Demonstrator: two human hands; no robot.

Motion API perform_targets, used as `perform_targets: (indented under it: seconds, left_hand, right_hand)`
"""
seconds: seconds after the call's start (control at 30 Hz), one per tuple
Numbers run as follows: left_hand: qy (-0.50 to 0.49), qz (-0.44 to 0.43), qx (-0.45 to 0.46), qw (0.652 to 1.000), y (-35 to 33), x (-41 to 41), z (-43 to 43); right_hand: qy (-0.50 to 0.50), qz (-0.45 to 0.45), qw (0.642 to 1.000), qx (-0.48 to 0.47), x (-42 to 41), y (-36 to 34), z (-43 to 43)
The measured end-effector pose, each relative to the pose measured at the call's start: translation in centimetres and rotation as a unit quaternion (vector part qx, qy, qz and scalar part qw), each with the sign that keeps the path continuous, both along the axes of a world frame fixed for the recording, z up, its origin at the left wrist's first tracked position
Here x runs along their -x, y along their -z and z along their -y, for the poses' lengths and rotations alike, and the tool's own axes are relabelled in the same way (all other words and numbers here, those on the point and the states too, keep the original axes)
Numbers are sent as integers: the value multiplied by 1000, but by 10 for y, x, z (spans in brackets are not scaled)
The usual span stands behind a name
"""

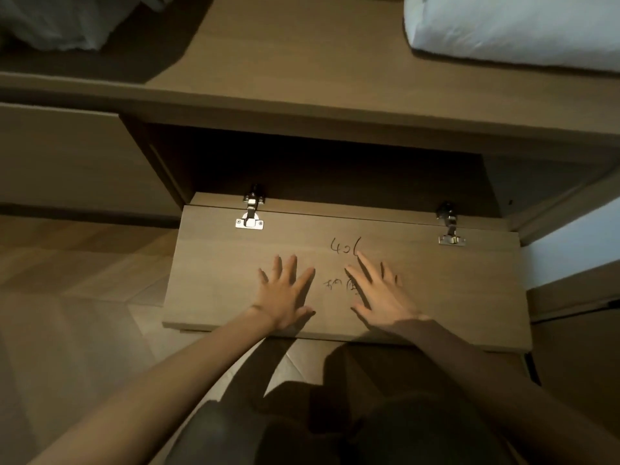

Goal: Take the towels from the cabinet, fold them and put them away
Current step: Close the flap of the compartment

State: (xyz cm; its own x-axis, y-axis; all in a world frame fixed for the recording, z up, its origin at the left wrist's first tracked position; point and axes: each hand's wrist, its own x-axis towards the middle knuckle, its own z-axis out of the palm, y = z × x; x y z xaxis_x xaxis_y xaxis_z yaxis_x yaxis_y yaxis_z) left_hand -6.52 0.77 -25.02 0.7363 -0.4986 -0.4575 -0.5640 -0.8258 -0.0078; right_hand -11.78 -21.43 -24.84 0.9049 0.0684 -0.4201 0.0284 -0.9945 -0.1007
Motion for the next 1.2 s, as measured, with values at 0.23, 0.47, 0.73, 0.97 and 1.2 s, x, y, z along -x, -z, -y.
perform_targets:
  seconds: [0.23, 0.47, 0.73, 0.97, 1.2]
  left_hand:
    - [20, 39, -28, 999, 49, 22, -7]
    - [33, 119, -39, 992, 65, 26, -13]
    - [35, 110, -24, 993, 54, 29, -10]
    - [56, 53, -46, 996, 10, 30, -15]
    - [80, -15, 0, 997, -75, 16, -22]
  right_hand:
    - [-4, -25, 998, 52, 24, 44, -3]
    - [-11, -44, 996, 77, 27, 50, -10]
    - [-52, -17, 990, 129, 38, 44, -20]
    - [-85, -22, 993, 82, 46, 3, -11]
    - [-152, -29, 986, 64, 38, -85, -1]
